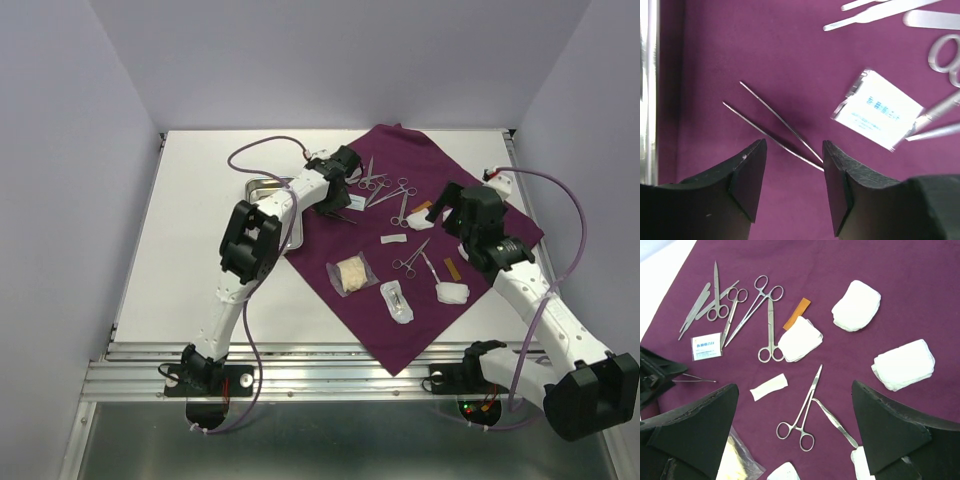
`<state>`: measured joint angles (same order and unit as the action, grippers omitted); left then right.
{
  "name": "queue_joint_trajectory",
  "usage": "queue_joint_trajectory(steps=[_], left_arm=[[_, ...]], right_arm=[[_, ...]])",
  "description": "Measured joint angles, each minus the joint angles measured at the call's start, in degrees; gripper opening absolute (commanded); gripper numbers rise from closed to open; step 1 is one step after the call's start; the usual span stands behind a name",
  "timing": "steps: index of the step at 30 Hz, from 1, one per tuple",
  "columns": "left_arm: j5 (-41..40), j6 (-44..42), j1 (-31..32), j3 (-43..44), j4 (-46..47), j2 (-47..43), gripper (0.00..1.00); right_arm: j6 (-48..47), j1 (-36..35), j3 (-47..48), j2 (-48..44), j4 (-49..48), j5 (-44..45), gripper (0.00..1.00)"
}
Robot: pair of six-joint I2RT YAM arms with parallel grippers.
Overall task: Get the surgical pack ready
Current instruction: Pick up the medical item from the surgical kit.
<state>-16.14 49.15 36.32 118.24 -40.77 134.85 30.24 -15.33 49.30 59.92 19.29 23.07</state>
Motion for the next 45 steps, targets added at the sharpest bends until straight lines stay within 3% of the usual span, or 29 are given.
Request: queue_joint_trajectory(steps=[8,14,31,45], left_arm=[[-2.29,2.75,0.96,4.92,-1.57,3.21,0.64],[-2.43,4.20,1.55,4.92,-1.99,3.63,0.59],[-5.49,6.01,2.86,5.16,-2.36,4.17,0.59],[-14.53,5.75,4.26,5.16,-3.61,4.04,0.59]], right_arm=[[0.00,0.00,-1.90,-1.79,0.85,-1.14,1.00],[0.00,0.00,-2.69,-3.72,1.90,-1.46,1.00],[0.02,0.00,-3.30,-5.95,3.08,-1.44,1.00],[0.00,0.00,-3.28,-5.64,3.17,-2.16,1.00]])
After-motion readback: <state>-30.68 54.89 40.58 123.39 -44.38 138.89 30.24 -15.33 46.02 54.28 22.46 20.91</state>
